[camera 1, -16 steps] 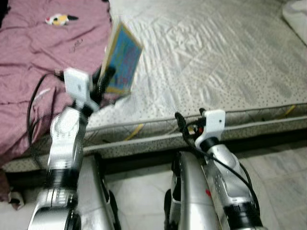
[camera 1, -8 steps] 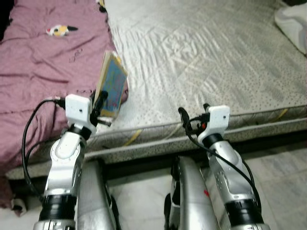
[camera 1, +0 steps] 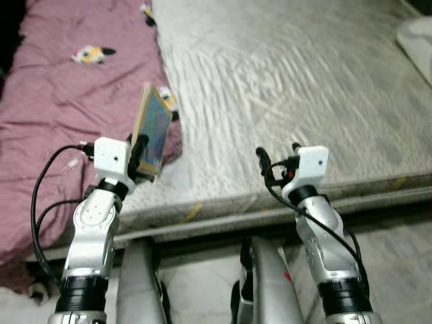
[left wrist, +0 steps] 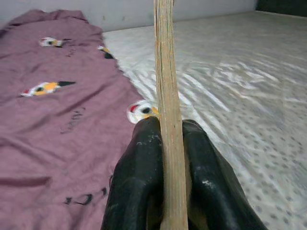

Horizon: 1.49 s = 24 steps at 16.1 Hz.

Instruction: Clean up the room

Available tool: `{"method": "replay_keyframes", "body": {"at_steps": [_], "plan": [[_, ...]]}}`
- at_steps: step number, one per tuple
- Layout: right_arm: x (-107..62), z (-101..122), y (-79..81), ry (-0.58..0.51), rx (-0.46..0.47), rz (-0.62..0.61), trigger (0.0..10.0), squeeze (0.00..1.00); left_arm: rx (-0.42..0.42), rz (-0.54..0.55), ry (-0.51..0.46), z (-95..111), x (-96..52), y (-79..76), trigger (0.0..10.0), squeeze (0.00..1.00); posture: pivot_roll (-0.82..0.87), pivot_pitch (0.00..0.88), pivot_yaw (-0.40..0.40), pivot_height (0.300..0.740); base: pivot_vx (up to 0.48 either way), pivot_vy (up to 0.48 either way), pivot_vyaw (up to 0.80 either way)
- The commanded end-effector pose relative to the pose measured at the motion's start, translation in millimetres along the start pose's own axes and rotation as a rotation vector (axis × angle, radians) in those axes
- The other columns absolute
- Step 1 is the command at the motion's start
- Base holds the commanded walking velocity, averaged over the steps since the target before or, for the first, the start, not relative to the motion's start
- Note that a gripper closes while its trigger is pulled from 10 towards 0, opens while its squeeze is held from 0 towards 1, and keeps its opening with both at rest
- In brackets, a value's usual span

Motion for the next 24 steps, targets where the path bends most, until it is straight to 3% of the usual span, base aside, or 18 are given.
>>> {"method": "replay_keyframes", "body": {"at_steps": [1, 3, 5, 9, 12, 18, 24], "plan": [[-0.2, 1, -7.7, -0.005, -0.015, -0.028, 10.0, 0.0, 0.027, 0.013, -0.007, 2, 0.5, -0.5, 10.0, 0.0, -0.01, 0.099, -0.036, 0.673, 0.0, 0.0, 0.0], [0.0, 1, -10.1, -0.007, -0.023, -0.042, 10.0, 0.0, 0.056, 0.01, 0.001, -1, -1.5, -4.2, 10.0, 0.0, -0.01, 0.099, -0.035, 0.688, 0.0, 0.0, 0.0], [-1.6, -1, -12.0, 0.0, -0.031, -0.056, 10.0, 0.0, 0.014, 0.026, 0.044, -13, -6.6, -3.8, 10.0, 0.0, -0.01, 0.1, -0.034, 0.712, 0.0, 0.0, 0.0], [-5.2, -11, -17.4, 0.047, -0.073, -0.107, 10.0, 0.0, 0.014, 0.047, 0.099, -29, -15.0, 0.7, 10.0, 0.0, -0.02, 0.102, -0.032, 0.717, 0.0, 0.0, 0.0], [-7.3, -13, -28.5, 0.059, -0.082, -0.157, 10.0, 0.0, -0.001, 0.026, 0.121, -33, -17.0, -0.8, 10.0, 0.0, -0.02, 0.103, -0.033, 0.74, 0.0, 0.0, 0.0], [-6.8, -12, -32.5, 0.057, -0.081, -0.184, 10.0, 0.0, -0.006, -0.003, 0.128, -34, -14.6, -4.6, 10.0, 0.0, -0.02, 0.104, -0.036, 0.74, 0.0, 0.0, 0.0], [-30.0, -28, -40.1, 0.101, -0.059, -0.237, 10.0, 0.0, -0.018, -0.022, 0.157, -43, -26.0, -8.5, 10.0, 0.0, -0.02, 0.076, -0.023, 0.74, 0.0, 0.0, 0.0]]}}
Point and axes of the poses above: a point about 5 cm out from each wrist's last joint towards the gripper, its own x axis pointing out of the wrist towards the gripper, its own z axis along the axis of the wrist's last joint, y = z × x, the point moved 4 cm from there along x, pointing out of the wrist towards the gripper, and after that the axes turned 7 degrees about -x, right-handed, at the moved point
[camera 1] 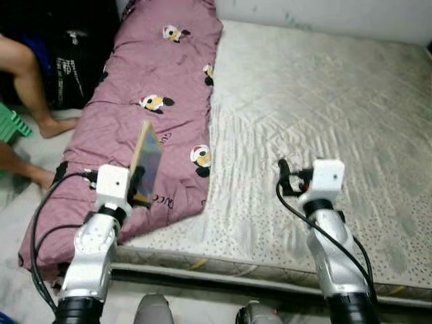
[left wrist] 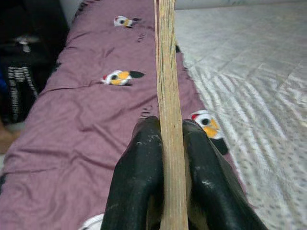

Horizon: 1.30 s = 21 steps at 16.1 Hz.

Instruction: Clean up the room

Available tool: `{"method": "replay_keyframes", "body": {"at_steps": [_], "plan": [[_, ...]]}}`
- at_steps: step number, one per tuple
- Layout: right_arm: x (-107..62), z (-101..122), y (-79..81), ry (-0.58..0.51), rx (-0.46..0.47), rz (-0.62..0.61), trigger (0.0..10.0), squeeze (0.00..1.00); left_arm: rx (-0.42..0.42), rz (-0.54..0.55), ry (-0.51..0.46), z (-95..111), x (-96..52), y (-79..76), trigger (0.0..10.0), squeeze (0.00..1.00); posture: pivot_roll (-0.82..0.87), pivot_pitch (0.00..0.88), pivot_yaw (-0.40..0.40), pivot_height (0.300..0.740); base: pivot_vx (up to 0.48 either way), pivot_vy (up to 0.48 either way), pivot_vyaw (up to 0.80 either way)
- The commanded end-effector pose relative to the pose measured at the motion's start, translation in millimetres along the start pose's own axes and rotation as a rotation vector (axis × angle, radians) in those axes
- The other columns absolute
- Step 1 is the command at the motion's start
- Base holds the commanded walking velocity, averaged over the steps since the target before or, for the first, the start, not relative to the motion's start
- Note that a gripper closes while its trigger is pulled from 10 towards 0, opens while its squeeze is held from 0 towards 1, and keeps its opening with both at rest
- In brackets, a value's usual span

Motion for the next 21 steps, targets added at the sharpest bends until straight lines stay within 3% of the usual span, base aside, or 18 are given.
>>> {"method": "replay_keyframes", "body": {"at_steps": [1, 3, 21], "plan": [[-2.8, -1.3, -6.8, 0.007, 0.012, -0.031, 10.0, 0.0, -0.002, -0.045, -0.044, 11.2, 1.6, -10.1, 10.0, 0.0, -0.02, 0.072, -0.023, 0.74, 0.0, 0.0, -0.43], [-3.6, -0.9, -5.5, 0.007, 0.011, -0.03, 10.0, 0.0, -0.014, -0.06, -0.07, 15.6, 2.0, -14.2, 10.0, 0.0, -0.02, 0.07, -0.023, 0.74, 0.0, -0.137, -0.74], [-2.4, -0.1, -13.6, 0.008, -0.032, -0.028, 10.0, 0.0, -0.034, -0.057, -0.059, 12.4, -4.2, -18.2, 10.0, 0.0, -0.01, 0.085, -0.05, 0.74, 0.0, -0.337, 0.0]]}}
Point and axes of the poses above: a point about 5 cm out from each wrist's last joint towards the gripper, its own x axis pointing out of the wrist towards the gripper, its own z axis along the axis of the wrist's last joint, y = z × x, the point moved 4 cm from there along x, pointing out of the wrist towards the gripper, and after that the axes turned 7 degrees about -x, right-handed, at the moved point
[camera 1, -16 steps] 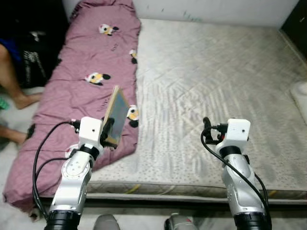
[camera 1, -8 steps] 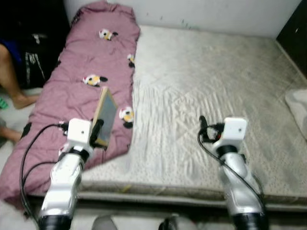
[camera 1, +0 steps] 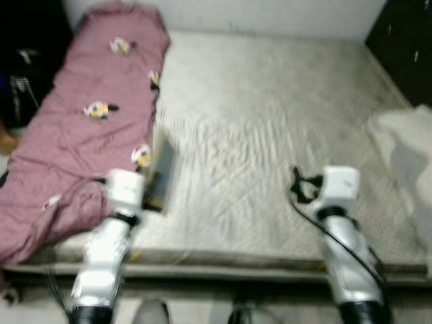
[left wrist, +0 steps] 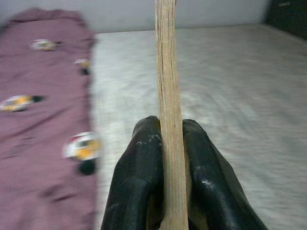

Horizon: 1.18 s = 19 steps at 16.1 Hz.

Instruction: Clean up the room

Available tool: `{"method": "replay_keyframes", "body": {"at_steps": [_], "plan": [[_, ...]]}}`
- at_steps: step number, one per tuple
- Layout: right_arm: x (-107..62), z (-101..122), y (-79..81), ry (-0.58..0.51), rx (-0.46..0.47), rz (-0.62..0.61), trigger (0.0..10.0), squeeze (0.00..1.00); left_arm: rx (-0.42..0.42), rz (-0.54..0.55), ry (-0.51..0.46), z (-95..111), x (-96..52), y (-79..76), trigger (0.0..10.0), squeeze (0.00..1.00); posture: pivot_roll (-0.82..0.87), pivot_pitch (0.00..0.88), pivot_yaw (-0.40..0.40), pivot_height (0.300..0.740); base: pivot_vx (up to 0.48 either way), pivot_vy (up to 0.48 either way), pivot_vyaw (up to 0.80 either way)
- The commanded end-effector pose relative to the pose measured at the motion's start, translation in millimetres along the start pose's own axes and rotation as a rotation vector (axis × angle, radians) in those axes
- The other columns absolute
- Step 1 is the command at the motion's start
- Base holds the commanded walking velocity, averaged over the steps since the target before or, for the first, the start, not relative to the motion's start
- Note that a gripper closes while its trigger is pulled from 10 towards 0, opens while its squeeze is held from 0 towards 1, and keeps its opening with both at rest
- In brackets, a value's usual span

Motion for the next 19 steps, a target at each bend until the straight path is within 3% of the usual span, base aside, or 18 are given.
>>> {"method": "replay_keyframes", "body": {"at_steps": [1, 11, 19], "plan": [[1.6, 2.8, 6.4, -0.009, 0.001, 0.023, 10.0, 0.0, 0.021, 0.034, -0.052, 14.3, -1.3, 11.2, 10.0, 0.0, -0.01, 0.085, -0.053, 0.74, 0.0, -0.33, 0.0], [3.0, 3.2, 8.2, -0.012, -0.02, 0.038, 10.0, 0.0, 0.019, 0.034, -0.054, 14.9, 1.9, 10.7, 10.0, 0.0, -0.02, 0.088, -0.055, 0.74, 0.0, -0.332, 0.0], [3.3, 3.3, 7.7, -0.014, -0.035, 0.039, 10.0, 0.0, -0.019, -0.017, -0.085, 19.7, 2.0, 5.6, 10.0, 0.0, -0.03, 0.093, -0.056, 0.74, 0.0, 0.0, 0.0]]}}
Point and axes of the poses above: a point about 5 cm out from each wrist's last joint towards the gripper, its own x axis pointing out of the wrist towards the gripper, its own z axis along the axis of the wrist's last joint, y = z × x, the point moved 4 cm from there along x, pointing out of the wrist towards the gripper, and after that the axes turned 7 degrees about -x, right-handed, at the moved point
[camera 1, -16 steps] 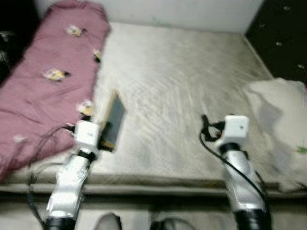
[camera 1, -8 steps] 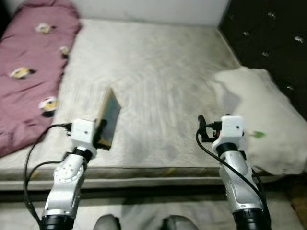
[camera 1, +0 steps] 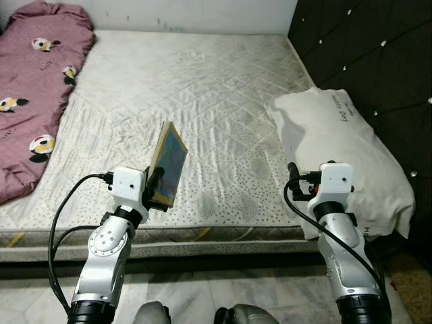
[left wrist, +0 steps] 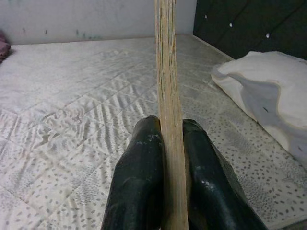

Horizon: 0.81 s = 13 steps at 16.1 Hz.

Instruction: Clean up the room

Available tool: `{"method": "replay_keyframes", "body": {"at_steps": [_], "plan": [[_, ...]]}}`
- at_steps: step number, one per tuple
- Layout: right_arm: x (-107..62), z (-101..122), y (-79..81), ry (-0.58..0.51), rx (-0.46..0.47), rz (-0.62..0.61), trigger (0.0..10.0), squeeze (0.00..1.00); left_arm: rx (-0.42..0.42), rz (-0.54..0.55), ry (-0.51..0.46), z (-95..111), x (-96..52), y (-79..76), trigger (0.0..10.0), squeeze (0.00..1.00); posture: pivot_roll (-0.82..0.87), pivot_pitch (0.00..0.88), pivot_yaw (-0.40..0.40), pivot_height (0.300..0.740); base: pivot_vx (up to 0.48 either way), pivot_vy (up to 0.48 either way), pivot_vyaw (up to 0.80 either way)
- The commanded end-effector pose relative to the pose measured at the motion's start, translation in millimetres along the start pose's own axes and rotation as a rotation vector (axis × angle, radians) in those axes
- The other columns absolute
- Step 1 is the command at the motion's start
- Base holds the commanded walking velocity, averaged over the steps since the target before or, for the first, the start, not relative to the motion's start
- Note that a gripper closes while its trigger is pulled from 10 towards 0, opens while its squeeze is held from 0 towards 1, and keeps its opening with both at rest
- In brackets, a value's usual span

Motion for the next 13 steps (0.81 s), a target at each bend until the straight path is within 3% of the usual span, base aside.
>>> {"method": "replay_keyframes", "body": {"at_steps": [1, 7, 13], "plan": [[1.1, 2.6, 2.6, -0.009, -0.004, 0.009, 10.0, 0.0, 0.01, -0.013, -0.052, 12.0, 0.0, -0.1, 10.0, 0.0, -0.03, 0.093, -0.056, 0.74, 0.0, 0.0, 0.0], [2.8, 3.6, 6.1, -0.013, -0.01, 0.029, 10.0, 0.0, 0.0, -0.005, -0.05, 8.8, -2.7, -0.1, 10.0, 0.0, -0.02, 0.088, -0.072, 0.74, 0.0, 0.0, 0.0], [4.6, 5.6, 5.0, -0.02, -0.016, 0.029, 10.0, 0.0, 0.002, -0.006, -0.05, 8.0, -4.4, 0.0, 10.0, 0.0, -0.02, 0.089, -0.07, 0.74, 0.265, 0.0, 0.0]]}}
Point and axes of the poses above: a point about 5 cm out from each wrist's last joint towards the gripper, its own x axis pointing out of the wrist towards the gripper, its own z axis along the axis of the wrist's last joint, y = z × x, the point moved 4 cm from there along x, pointing out of the wrist towards the gripper, and after that the axes turned 7 degrees about -x, right-handed, at the moved point
